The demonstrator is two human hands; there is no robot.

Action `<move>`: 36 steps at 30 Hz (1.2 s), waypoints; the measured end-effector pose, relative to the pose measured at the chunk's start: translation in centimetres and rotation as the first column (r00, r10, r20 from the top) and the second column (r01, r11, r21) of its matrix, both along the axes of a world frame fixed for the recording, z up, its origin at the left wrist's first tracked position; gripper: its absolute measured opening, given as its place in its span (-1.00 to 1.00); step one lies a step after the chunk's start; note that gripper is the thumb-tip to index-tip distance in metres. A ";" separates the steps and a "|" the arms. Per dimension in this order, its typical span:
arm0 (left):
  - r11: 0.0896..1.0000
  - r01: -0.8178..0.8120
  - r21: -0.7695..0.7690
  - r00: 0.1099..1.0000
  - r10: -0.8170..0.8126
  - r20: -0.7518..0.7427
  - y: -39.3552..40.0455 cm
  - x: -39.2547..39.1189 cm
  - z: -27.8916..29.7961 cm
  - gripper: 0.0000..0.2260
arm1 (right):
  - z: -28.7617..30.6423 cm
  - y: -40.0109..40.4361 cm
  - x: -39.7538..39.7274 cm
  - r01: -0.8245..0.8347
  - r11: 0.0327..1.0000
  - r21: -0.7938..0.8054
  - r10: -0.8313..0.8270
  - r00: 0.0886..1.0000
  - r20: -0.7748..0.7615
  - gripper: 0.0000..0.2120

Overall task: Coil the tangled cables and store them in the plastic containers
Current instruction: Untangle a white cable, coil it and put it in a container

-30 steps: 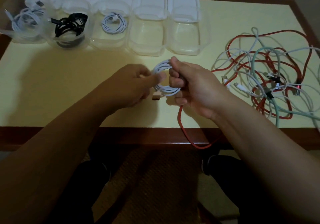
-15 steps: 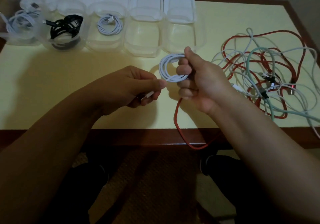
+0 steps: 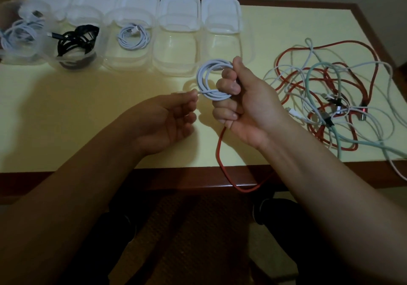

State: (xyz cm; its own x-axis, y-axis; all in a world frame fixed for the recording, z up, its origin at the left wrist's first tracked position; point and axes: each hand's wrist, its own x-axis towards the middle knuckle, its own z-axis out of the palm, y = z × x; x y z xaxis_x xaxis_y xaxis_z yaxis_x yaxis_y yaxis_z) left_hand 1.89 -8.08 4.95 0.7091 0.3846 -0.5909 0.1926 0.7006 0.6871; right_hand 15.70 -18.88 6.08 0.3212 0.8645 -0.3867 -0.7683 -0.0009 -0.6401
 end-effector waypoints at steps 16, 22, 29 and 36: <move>0.978 -0.207 -0.032 0.978 0.206 -0.017 -0.6 0.1 -0.3 -0.82 | -0.6 0.0 -1.1 -0.052 0.998 -0.030 0.054 0.997 0.058 -0.60; 0.982 -0.185 -0.037 0.983 0.185 -0.019 -0.2 -0.3 -0.3 -0.66 | -1.5 0.8 -2.3 -0.038 0.992 -0.119 0.054 0.988 0.142 -0.57; 0.989 -0.132 0.072 0.991 0.133 -0.009 -0.7 -0.1 -0.9 -0.55 | -1.9 0.9 -2.2 -0.012 0.983 -0.182 0.039 0.989 0.146 -0.59; 0.967 -0.131 0.217 0.991 0.136 -0.008 -0.9 -0.4 -0.9 -0.67 | -2.3 1.1 -2.7 0.004 0.975 -0.222 0.091 0.905 0.416 -0.73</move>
State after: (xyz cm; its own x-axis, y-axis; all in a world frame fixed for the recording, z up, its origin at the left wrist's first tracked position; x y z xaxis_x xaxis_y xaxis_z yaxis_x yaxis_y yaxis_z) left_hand 1.50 -8.93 4.01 0.6298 0.5950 -0.4994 0.1247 0.5571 0.8211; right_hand 12.97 -17.78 3.81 0.4583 0.7940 -0.3994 -0.4226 -0.2006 -0.8838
